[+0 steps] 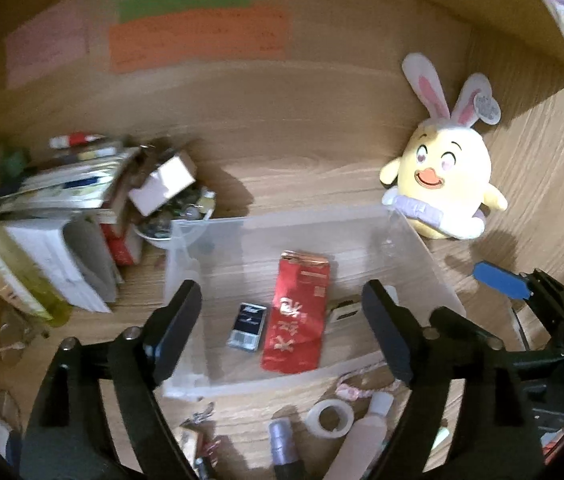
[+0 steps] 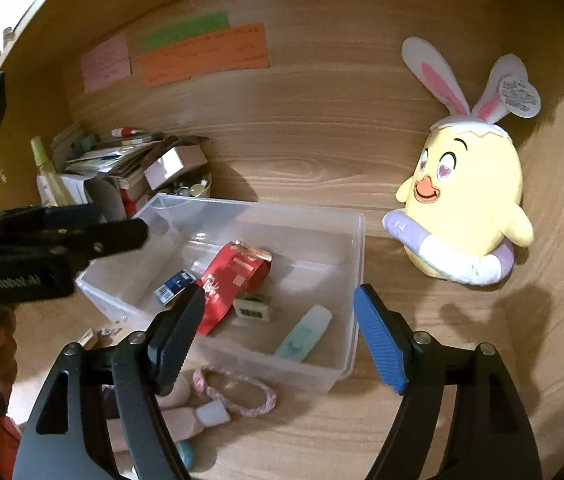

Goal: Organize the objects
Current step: 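Carry the red packet and mint tube into the clear box and release, then grasp the dark green pump bottle with the left tool while the right tool grasps the glue stick, then carry the bottle and glue stick into the clear box and release, then move both tools back toward the loose items beside the box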

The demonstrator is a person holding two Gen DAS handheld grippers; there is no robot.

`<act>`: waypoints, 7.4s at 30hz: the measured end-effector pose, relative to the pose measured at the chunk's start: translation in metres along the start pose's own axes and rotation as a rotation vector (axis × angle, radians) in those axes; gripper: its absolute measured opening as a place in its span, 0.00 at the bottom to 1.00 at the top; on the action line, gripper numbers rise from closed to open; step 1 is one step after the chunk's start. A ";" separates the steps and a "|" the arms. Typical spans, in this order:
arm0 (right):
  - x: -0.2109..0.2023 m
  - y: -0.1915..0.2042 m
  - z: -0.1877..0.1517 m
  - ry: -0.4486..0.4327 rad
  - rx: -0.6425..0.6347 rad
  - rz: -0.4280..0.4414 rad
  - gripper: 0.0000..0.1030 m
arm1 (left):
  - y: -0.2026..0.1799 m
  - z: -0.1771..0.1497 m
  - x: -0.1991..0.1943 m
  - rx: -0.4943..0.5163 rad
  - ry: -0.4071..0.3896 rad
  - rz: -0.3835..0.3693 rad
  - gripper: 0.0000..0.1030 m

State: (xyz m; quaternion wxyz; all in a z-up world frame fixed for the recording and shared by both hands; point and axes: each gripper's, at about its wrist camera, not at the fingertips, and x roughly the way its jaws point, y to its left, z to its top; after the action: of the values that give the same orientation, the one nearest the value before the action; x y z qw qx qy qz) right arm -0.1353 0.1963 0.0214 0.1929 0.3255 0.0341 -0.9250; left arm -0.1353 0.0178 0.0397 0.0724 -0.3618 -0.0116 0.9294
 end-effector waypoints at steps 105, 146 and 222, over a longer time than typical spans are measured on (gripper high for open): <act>-0.047 0.004 -0.072 -0.003 0.080 0.119 0.14 | 0.046 -0.125 -0.060 -0.185 0.010 -0.035 0.40; 0.023 0.015 0.005 -0.022 0.025 0.195 0.14 | 0.025 -0.021 0.032 -0.140 0.005 -0.021 0.40; 0.028 0.037 -0.077 0.165 -0.002 0.112 0.74 | 0.030 -0.124 0.027 -0.091 0.238 -0.045 0.76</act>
State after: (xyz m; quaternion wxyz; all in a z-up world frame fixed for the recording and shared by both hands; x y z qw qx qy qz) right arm -0.0963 0.1669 -0.0539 0.2411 0.4017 0.0328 -0.8828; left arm -0.0753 -0.0115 -0.0726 0.0777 -0.4719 -0.0532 0.8766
